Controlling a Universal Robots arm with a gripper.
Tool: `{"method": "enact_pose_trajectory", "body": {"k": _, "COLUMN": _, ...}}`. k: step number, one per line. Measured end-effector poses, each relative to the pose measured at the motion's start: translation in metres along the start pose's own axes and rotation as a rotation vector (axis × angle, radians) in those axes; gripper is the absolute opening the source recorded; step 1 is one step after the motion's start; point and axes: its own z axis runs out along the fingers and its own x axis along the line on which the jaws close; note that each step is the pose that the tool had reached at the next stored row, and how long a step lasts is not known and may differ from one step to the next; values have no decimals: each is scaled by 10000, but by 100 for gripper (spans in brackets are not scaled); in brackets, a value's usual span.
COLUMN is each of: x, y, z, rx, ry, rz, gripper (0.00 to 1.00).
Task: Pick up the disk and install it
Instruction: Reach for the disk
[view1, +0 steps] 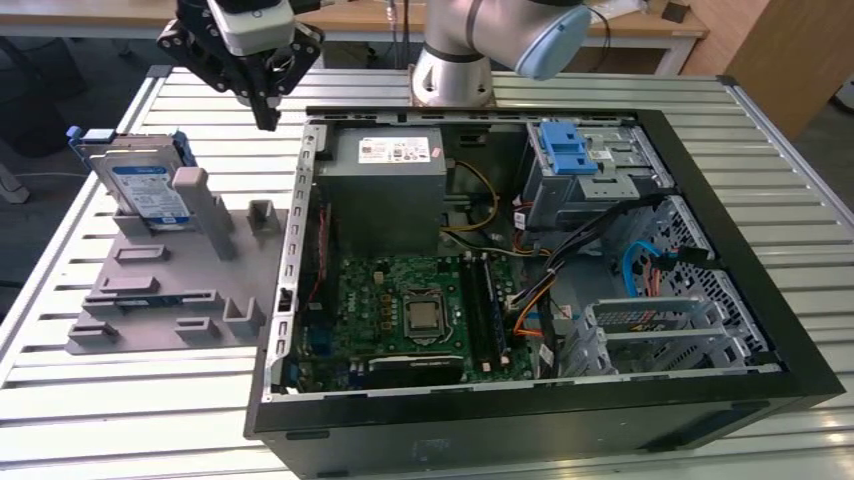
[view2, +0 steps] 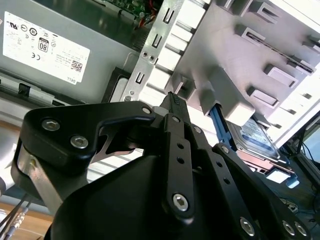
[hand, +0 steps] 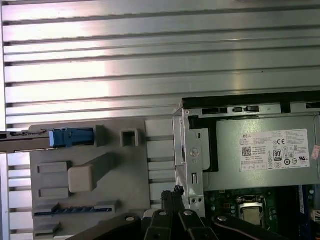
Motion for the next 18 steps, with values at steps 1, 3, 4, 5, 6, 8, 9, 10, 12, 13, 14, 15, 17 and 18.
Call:
{"method": "enact_pose_trajectory", "body": {"k": 1, "x": 11, "y": 0, "z": 1, "rx": 1, "ry": 2, "rz": 0, "gripper": 11}}
{"method": "enact_pose_trajectory", "body": {"k": 3, "x": 32, "y": 1, "z": 2, "rx": 1, "ry": 5, "rz": 0, "gripper": 11}}
{"method": "enact_pose_trajectory", "body": {"k": 4, "x": 42, "y": 1, "z": 3, "rx": 1, "ry": 7, "rz": 0, "gripper": 11}}
{"method": "enact_pose_trajectory", "body": {"k": 5, "x": 54, "y": 1, "z": 4, "rx": 1, "ry": 8, "rz": 0, "gripper": 11}}
{"method": "enact_pose_trajectory", "body": {"k": 6, "x": 64, "y": 1, "z": 4, "rx": 1, "ry": 10, "rz": 0, "gripper": 11}}
{"method": "enact_pose_trajectory", "body": {"k": 8, "x": 86, "y": 1, "z": 6, "rx": 2, "ry": 13, "rz": -1, "gripper": 11}}
{"method": "enact_pose_trajectory", "body": {"k": 9, "x": 101, "y": 2, "z": 6, "rx": 2, "ry": 15, "rz": -1, "gripper": 11}}
{"method": "enact_pose_trajectory", "body": {"k": 10, "x": 118, "y": 3, "z": 6, "rx": 2, "ry": 15, "rz": 0, "gripper": 11}}
{"method": "enact_pose_trajectory", "body": {"k": 12, "x": 159, "y": 5, "z": 7, "rx": 2, "ry": 18, "rz": 1, "gripper": 11}}
{"method": "enact_pose_trajectory", "body": {"k": 13, "x": 183, "y": 7, "z": 7, "rx": 2, "ry": 19, "rz": 1, "gripper": 11}}
{"method": "enact_pose_trajectory", "body": {"k": 14, "x": 211, "y": 11, "z": 8, "rx": 2, "ry": 21, "rz": 1, "gripper": 11}}
{"method": "enact_pose_trajectory", "body": {"k": 15, "x": 237, "y": 17, "z": 9, "rx": 2, "ry": 22, "rz": 0, "gripper": 11}}
{"method": "enact_pose_trajectory", "body": {"k": 17, "x": 293, "y": 32, "z": 10, "rx": 2, "ry": 23, "rz": -1, "gripper": 11}}
{"method": "enact_pose_trajectory", "body": {"k": 18, "x": 325, "y": 44, "z": 11, "rx": 2, "ry": 23, "rz": 1, "gripper": 11}}
